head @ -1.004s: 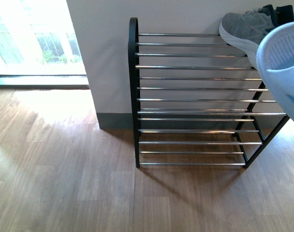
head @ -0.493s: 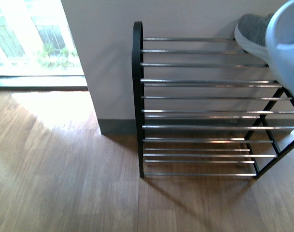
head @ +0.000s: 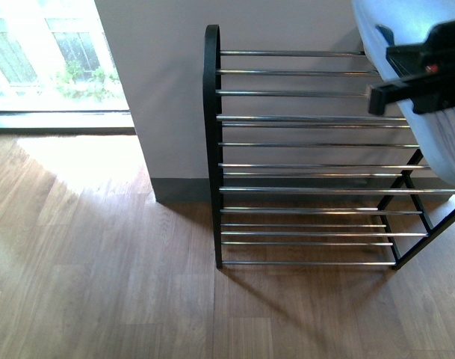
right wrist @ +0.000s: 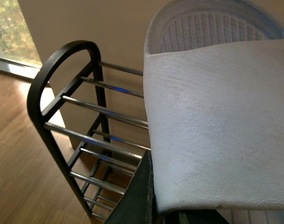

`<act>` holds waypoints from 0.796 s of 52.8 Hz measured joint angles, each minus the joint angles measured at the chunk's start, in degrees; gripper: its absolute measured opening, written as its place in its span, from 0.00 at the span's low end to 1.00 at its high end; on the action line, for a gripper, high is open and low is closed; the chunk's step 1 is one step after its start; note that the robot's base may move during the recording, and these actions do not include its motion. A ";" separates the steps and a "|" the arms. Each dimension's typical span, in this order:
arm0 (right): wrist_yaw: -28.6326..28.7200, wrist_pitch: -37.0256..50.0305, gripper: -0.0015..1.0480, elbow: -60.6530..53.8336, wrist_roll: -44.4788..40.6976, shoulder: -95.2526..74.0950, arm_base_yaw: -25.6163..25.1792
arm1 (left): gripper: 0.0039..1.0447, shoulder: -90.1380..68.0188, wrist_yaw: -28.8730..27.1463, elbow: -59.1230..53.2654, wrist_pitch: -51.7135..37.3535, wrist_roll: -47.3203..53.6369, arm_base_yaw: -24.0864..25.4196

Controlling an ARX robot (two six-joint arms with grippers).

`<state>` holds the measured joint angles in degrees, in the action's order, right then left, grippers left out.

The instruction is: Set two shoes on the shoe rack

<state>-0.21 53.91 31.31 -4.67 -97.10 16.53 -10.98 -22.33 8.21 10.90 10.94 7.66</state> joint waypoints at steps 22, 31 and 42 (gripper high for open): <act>-3.82 -16.09 0.02 27.30 1.97 -17.18 2.75 | 0.02 0.00 0.00 0.00 0.00 0.00 0.00; -4.85 -21.35 0.02 37.07 -0.87 -25.51 3.06 | 0.02 0.00 0.00 0.00 0.00 0.00 0.00; -6.51 -29.62 0.02 46.01 -3.10 -31.98 1.57 | 0.02 0.00 0.00 0.00 0.00 0.00 0.00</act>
<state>-6.72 24.29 77.32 -7.77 -129.08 18.11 -10.98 -22.33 8.21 10.90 10.94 7.66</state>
